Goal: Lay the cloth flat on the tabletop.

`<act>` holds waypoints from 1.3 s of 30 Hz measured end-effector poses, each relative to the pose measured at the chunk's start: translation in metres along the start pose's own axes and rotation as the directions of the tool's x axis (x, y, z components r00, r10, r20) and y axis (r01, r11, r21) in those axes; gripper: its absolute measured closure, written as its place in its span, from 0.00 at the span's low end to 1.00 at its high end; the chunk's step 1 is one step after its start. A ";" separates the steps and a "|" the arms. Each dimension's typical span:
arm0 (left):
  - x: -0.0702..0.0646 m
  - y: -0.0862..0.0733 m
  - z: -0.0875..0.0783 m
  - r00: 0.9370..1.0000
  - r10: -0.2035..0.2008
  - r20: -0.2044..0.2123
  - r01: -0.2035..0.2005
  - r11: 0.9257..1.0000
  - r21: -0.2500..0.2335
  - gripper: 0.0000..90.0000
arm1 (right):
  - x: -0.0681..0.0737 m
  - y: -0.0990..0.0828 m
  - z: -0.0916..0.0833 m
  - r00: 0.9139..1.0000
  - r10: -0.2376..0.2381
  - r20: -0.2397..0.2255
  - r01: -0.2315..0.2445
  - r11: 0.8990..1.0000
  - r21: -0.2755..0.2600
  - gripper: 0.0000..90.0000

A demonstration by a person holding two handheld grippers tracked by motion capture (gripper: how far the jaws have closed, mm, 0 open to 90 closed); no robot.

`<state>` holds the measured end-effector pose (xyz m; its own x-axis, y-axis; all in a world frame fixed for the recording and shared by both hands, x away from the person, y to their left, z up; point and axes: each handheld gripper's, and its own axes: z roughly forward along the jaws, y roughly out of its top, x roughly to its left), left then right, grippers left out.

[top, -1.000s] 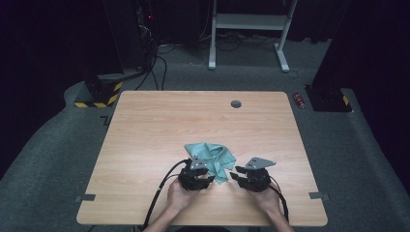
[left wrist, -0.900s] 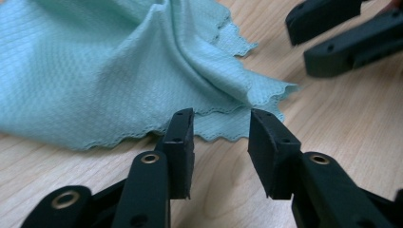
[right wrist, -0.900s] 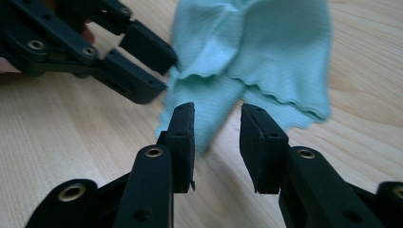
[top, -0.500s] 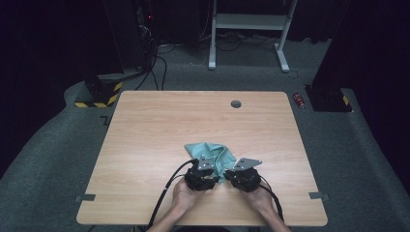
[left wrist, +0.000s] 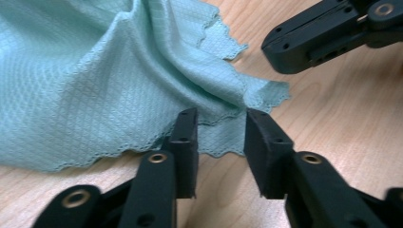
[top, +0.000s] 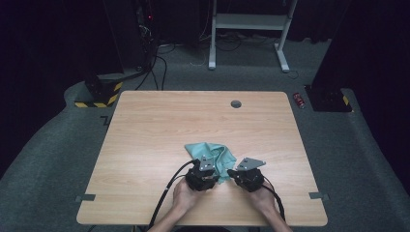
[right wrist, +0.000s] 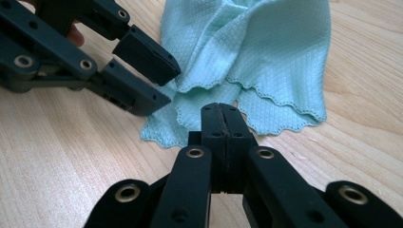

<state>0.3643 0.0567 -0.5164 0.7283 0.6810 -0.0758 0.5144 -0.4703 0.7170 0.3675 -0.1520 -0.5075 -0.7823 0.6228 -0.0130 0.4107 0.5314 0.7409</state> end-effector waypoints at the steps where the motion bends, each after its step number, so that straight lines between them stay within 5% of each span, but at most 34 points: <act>1: 0.000 0.000 0.000 1.000 0.001 -0.003 -0.001 1.000 0.003 0.77 | 0.000 0.000 0.000 1.000 0.000 0.000 0.000 1.000 -0.001 1.00; 11: 0.006 0.001 -0.001 1.000 0.011 -0.004 -0.011 1.000 0.018 0.99 | -0.002 0.000 -0.003 1.000 0.000 0.004 0.000 1.000 -0.017 1.00; 28: 0.018 -0.011 -0.020 1.000 -0.010 0.005 0.010 1.000 0.002 1.00 | -0.008 -0.006 -0.011 1.000 0.021 0.022 -0.020 0.999 -0.038 1.00; 31: 0.017 -0.010 -0.021 1.000 -0.008 0.002 0.008 1.000 -0.014 0.97 | -0.007 -0.006 -0.012 1.000 0.020 0.018 -0.020 0.999 -0.037 1.00; 34: 0.014 -0.007 -0.017 1.000 -0.008 0.011 0.008 1.000 -0.013 0.78 | -0.004 -0.004 -0.011 1.000 0.006 0.013 -0.006 0.999 -0.037 1.00; 39: 0.004 -0.003 -0.007 0.999 0.021 0.025 -0.022 1.000 0.007 0.75 | -0.003 -0.002 -0.011 1.000 0.006 0.011 -0.005 0.999 -0.046 1.00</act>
<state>0.3624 0.0642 -0.5141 0.7504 0.6564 -0.0779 0.5018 -0.4890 0.7135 0.3637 -0.1607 -0.5016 -0.7746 0.6322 -0.0159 0.3929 0.5008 0.7712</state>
